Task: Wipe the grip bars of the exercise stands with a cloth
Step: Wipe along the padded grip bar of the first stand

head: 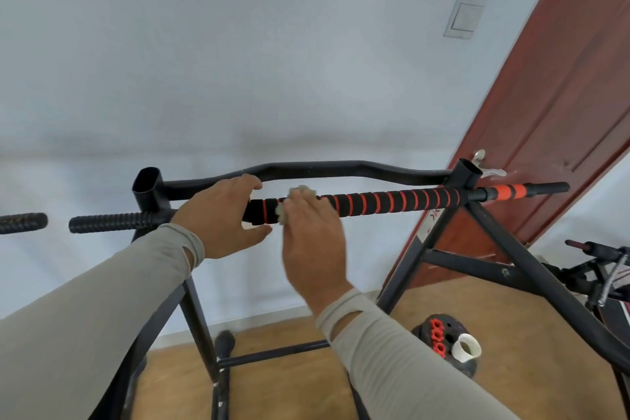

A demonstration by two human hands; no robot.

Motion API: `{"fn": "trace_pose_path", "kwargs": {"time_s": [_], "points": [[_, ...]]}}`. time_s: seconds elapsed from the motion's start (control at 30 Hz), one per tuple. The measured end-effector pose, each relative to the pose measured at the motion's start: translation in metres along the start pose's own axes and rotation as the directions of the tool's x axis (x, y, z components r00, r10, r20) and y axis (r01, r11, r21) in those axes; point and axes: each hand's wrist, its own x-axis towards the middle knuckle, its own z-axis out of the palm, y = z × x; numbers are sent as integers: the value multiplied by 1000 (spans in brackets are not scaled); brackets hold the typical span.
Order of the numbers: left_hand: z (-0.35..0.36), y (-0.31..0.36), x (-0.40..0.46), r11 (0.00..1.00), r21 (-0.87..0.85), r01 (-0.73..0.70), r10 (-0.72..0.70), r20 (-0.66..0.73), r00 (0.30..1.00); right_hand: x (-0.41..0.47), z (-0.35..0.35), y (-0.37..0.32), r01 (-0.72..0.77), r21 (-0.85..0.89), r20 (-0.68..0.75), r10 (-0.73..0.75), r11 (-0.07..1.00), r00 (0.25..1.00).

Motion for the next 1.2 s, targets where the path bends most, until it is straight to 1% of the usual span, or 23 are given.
{"fn": "trace_pose_path", "kwargs": {"time_s": [0.07, 0.17, 0.27, 0.33, 0.53, 0.67, 0.77, 0.87, 0.97, 1.0, 1.1, 1.13, 1.2], "points": [[2, -3, 1, 1000, 8, -22, 22, -19, 1000, -1, 11, -17, 31, 23, 27, -31, 999, 999], [4, -5, 3, 999, -11, -44, 44, -61, 997, 0, 4, -8, 113, 8, 79, -113, 994, 990], [-2, -7, 2, 999, 1, -38, 38, -11, 999, 1, -16, 24, 206, -49, 119, -199, 977, 973], [-5, -7, 1, 999, 28, -28, 26, 36, 999, 4, -29, 48, 190, -93, 120, -179, 977, 977], [-8, -6, 6, 994, 114, -1, -10, 96, 995, 8, -69, 126, 65, -263, 150, -26, 963, 988], [-8, -4, 8, 983, 179, -29, 11, 101, 995, 7, -97, 183, -79, -371, 130, 136, 925, 982], [-8, -5, 9, 981, 191, -32, 12, 104, 994, 7, -118, 219, -242, -403, 98, 305, 882, 947], [-9, -3, 10, 980, 191, -54, 31, 121, 992, 8, -134, 243, -376, -403, 45, 428, 835, 903], [-12, -3, 14, 978, 176, -111, 91, 118, 989, 8, -131, 241, -460, -358, 5, 494, 813, 869], [-12, -5, 14, 977, 169, -128, 108, 122, 987, 7, -126, 234, -450, -332, -5, 476, 829, 880], [-9, -7, 7, 983, 123, -134, 122, 104, 987, 2, -103, 198, -304, -305, -48, 304, 903, 951], [-7, -7, 5, 987, 103, -120, 112, 80, 991, 2, -95, 183, -286, -304, -67, 279, 909, 958], [-3, -8, 3, 994, 66, -86, 83, 39, 996, 5, -82, 148, -289, -276, -78, 278, 917, 957]]}}
